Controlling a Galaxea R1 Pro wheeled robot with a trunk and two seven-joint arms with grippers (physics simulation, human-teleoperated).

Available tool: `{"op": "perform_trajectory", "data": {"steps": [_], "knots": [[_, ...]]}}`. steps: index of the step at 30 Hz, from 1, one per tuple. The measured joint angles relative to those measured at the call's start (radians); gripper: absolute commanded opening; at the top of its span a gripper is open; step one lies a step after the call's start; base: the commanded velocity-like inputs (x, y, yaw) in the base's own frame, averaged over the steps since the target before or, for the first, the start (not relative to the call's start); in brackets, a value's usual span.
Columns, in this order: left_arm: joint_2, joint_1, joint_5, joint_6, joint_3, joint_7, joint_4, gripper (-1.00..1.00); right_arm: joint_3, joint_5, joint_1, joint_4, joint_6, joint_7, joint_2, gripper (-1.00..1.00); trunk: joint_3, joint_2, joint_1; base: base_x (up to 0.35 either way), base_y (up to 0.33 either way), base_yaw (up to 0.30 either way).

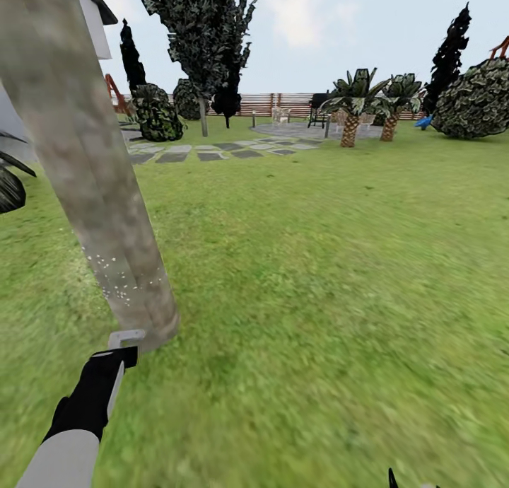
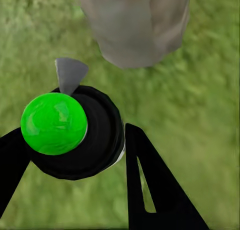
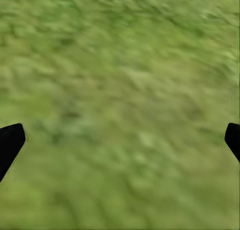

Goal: In the garden, pick up the pesticide atomizer on the floor and spray pesticide onto both trees until each tree trunk is fully covered.

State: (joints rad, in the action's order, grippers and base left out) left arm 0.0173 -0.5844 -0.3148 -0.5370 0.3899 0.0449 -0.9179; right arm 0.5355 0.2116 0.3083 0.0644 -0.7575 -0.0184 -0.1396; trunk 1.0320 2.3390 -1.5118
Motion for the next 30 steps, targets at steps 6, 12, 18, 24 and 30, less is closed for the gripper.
{"op": "perform_trajectory", "data": {"steps": [6,12,18,24,30], "knots": [[0.000,0.000,0.001,0.001,0.001,-0.003,-0.002,-1.00,0.000,0.000,0.000,0.000,0.000,0.000,0.000,1.00,0.000,0.000,0.000,0.000,-0.025,0.279],[0.000,0.000,0.001,0.000,0.004,-0.001,-0.005,-1.00,0.000,0.000,0.000,0.000,0.000,0.000,0.000,1.00,0.000,0.000,0.000,0.000,-0.252,0.279],[-0.002,0.000,0.001,0.000,0.004,0.007,-0.010,-1.00,0.000,0.000,0.000,0.002,0.000,0.000,-0.002,1.00,0.000,0.000,0.000,0.062,-0.268,0.184],[-0.003,0.000,0.001,0.000,0.004,0.008,-0.007,-1.00,0.000,0.002,0.000,0.002,0.000,-0.001,-0.003,1.00,0.000,0.000,0.000,0.197,-0.225,0.005],[-0.003,0.000,0.001,0.000,0.004,0.008,-0.004,-1.00,0.000,0.001,0.000,0.001,0.000,-0.001,-0.003,1.00,0.000,0.000,0.000,0.239,-0.189,0.000]]}}
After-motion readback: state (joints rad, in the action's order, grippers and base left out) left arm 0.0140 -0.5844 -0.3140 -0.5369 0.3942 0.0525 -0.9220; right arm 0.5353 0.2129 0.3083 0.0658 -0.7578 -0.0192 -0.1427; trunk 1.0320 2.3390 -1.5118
